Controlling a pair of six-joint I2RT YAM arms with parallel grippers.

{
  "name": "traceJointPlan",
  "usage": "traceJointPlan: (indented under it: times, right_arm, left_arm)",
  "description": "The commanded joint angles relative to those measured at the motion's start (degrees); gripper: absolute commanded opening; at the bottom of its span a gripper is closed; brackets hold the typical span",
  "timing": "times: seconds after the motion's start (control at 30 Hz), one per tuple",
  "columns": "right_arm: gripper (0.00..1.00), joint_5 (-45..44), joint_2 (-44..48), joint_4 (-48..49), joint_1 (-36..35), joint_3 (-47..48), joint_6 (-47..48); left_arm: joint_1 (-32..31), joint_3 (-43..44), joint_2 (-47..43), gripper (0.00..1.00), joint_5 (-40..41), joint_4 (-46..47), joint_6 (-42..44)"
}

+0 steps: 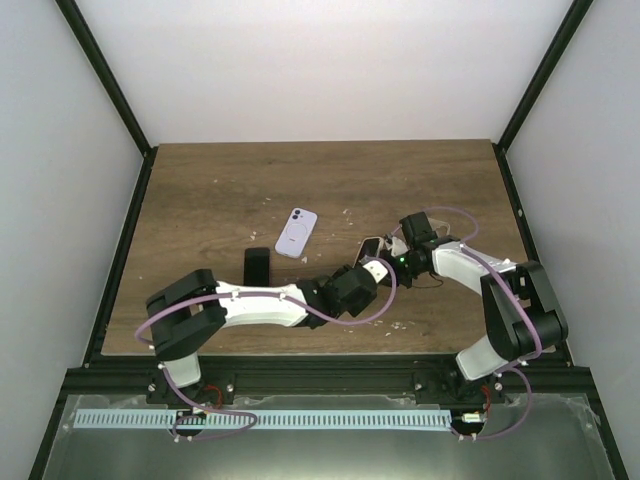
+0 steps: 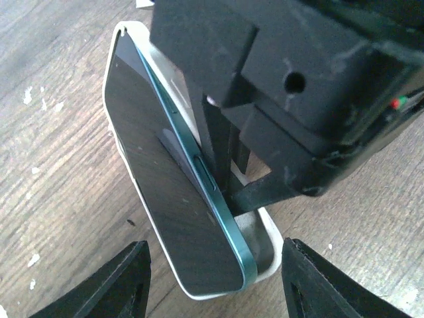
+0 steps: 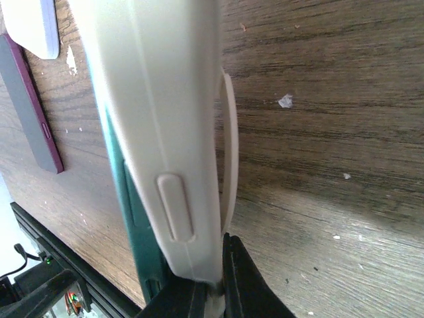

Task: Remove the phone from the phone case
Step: Remove the phone case from the phone.

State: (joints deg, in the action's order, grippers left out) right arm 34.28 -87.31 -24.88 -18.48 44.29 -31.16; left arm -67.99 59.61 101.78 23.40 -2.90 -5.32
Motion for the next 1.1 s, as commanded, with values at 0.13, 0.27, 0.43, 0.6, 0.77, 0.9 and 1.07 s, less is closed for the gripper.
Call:
traceJointPlan:
  times: [0.13,0.27,0.43,0.6,0.77,0.9,1.07]
  right_arm:
    - [0.01,1.6,-1.6,1.4,0.3,1.2,-0.4]
    - [0.01,2.3,-1.7,1.5,0.4,1.1,-0.5]
    - [0.01,2.9,-1.7,1.9,0.5,0.8,-0.5]
    - [0.01,2.8,-1.2,1.9,0.6,0.6,-0.3]
    - [0.01,1.1,0.5,1.5,0.6,0.8,0.1]
    - [0.01,-0.8,2.8,1.6,0.6,0.3,0.7]
    - [0.01,-7.8,4.7,2.3,0.6,0.4,3.9]
  left_arm:
    - [-0.5,2.4,3.6,0.50,5.5,-1.4,2.6]
    - [-1.0,2.2,5.1,0.47,8.0,-2.1,3.8]
    - [-2.1,2.3,7.6,0.48,13.0,-3.0,5.3]
    - [-3.7,2.3,9.3,0.30,17.7,-1.7,9.0]
    - [-4.3,3.0,8.5,0.11,18.9,-1.8,9.1]
    - [-4.3,1.5,6.0,0.00,21.9,0.5,9.0]
    - [-4.3,-1.0,0.5,0.00,22.1,1.7,6.1]
